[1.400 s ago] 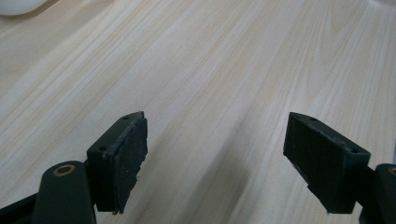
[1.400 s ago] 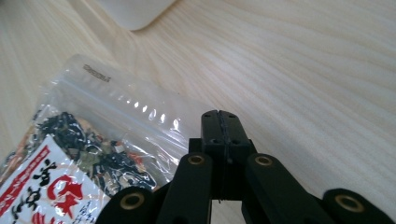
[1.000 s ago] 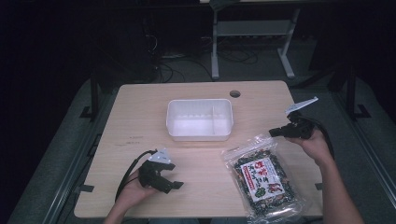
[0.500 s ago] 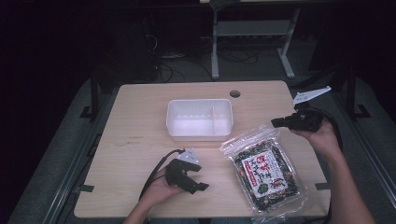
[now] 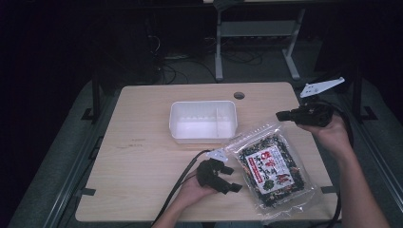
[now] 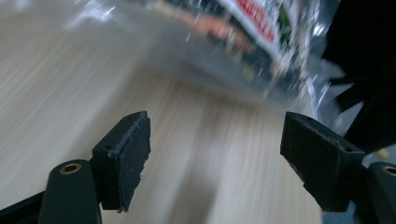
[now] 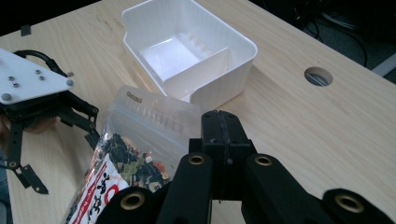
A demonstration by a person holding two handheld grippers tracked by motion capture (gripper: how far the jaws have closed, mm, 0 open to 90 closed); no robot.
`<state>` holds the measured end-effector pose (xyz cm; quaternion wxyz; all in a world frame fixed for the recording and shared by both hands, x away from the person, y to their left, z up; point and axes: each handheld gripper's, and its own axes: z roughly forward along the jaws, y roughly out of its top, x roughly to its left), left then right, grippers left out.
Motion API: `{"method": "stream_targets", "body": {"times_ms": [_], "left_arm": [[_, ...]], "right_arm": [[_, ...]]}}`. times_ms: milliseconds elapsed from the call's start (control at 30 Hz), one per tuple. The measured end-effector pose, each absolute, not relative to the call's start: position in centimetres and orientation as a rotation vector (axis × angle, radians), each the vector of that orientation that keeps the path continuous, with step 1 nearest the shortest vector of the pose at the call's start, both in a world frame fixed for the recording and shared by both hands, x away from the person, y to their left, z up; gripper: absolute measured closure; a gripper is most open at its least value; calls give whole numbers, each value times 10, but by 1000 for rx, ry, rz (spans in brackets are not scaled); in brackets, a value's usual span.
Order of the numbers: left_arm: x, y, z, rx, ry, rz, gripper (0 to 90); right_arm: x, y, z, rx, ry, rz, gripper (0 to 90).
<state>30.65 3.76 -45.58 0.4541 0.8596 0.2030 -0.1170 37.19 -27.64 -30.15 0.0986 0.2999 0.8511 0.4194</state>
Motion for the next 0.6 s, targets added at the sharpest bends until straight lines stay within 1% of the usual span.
{"method": "stream_targets", "body": {"times_ms": [100,200,233,300,367,433,600], "left_arm": [[309,32,-455,2088,509,-314,253],[312,24,-455,2013,529,-353,298],[312,24,-455,2013,529,-353,321],[314,23,-453,1971,536,-369,408],[315,24,-452,1939,534,-374,530],[316,26,-449,1920,532,-386,606],[314,29,-442,1923,513,-368,672]], "right_arm": [[370,-275,-297,873,2509,1256,900],[369,-274,-295,864,2506,1265,900],[368,-274,-294,862,2506,1270,900],[367,-274,-293,857,2503,1279,900],[367,-275,-293,857,2497,1304,900],[366,-275,-292,855,2494,1308,900],[364,-280,-291,854,2477,1348,900]]}}
